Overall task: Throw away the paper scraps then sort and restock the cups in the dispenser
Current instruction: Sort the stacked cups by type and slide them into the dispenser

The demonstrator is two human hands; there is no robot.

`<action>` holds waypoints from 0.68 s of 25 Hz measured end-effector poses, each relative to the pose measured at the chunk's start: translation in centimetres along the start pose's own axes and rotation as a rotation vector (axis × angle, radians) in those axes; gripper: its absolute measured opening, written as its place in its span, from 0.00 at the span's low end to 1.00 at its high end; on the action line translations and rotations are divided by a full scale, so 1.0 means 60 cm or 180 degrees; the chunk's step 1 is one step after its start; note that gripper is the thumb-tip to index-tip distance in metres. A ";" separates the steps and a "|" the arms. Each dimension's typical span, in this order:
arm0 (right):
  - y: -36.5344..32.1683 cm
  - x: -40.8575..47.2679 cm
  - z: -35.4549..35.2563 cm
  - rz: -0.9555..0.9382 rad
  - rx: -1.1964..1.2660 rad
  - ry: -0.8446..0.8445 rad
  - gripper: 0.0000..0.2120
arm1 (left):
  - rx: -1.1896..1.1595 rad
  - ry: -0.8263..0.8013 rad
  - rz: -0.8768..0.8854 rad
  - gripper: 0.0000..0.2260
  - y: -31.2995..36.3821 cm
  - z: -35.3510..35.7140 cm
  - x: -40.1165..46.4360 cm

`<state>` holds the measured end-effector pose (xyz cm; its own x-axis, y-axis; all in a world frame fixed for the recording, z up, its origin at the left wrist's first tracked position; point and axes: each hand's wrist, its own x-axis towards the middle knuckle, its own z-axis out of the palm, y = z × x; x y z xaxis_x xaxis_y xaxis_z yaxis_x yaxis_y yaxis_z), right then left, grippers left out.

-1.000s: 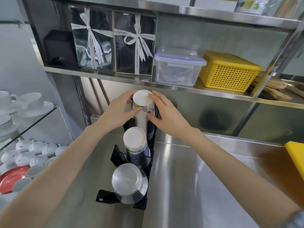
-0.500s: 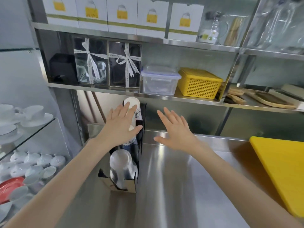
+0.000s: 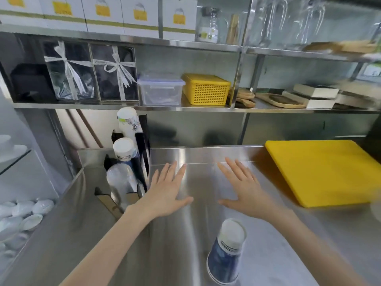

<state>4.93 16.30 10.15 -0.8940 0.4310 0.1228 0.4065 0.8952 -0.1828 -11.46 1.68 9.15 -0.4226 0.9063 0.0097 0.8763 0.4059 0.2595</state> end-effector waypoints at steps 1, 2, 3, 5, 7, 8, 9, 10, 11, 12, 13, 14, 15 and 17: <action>0.014 -0.016 0.008 0.0085 0.0087 0.0001 0.43 | -0.0016 -0.0088 0.0047 0.38 0.009 0.018 -0.003; 0.026 -0.031 0.016 0.0164 0.0187 0.0004 0.43 | -0.0042 -0.0180 0.0079 0.38 0.015 0.037 -0.006; 0.037 -0.046 0.024 0.0249 0.0308 0.0000 0.43 | -0.0087 -0.0282 0.0095 0.38 0.021 0.056 -0.009; 0.055 -0.075 0.041 0.0408 0.0554 -0.0092 0.42 | -0.0238 -0.0490 0.0112 0.39 0.031 0.096 -0.017; 0.064 -0.102 0.059 0.0521 0.0847 -0.0188 0.42 | -0.0379 -0.0644 0.0151 0.40 0.040 0.135 -0.028; 0.065 -0.115 0.067 0.0587 0.1045 -0.0186 0.42 | -0.0460 -0.0709 0.0164 0.41 0.044 0.154 -0.033; 0.065 -0.125 0.074 0.0664 0.1260 -0.0154 0.41 | -0.0549 -0.0785 0.0171 0.41 0.047 0.173 -0.037; 0.065 -0.135 0.080 0.0741 0.1446 -0.0121 0.40 | -0.0636 -0.0870 0.0172 0.42 0.050 0.192 -0.040; 0.064 -0.143 0.087 0.0802 0.1584 -0.0103 0.39 | -0.0735 -0.0950 0.0159 0.42 0.053 0.210 -0.042; 0.064 -0.149 0.094 0.0836 0.1692 -0.0107 0.38 | -0.0860 -0.1006 0.0145 0.42 0.058 0.226 -0.045; 0.064 -0.155 0.102 0.0863 0.1797 -0.0124 0.36 | -0.1005 -0.1034 0.0134 0.42 0.064 0.238 -0.047; 0.064 -0.159 0.109 0.0892 0.1917 -0.0150 0.36 | -0.1163 -0.1023 0.0126 0.42 0.070 0.248 -0.048; 0.066 -0.163 0.116 0.0925 0.2045 -0.0187 0.35 | -0.1335 -0.1008 0.0103 0.41 0.076 0.255 -0.048; 0.067 -0.168 0.132 0.0927 0.2197 -0.0283 0.35 | -0.1700 -0.1010 0.0033 0.37 0.086 0.268 -0.048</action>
<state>14.09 14.62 0.44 -0.7922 0.6024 -0.0977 0.4442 0.4594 -0.7692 -2.04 3.07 -5.05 -0.2534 0.9341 -0.2516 0.6085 0.3561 0.7092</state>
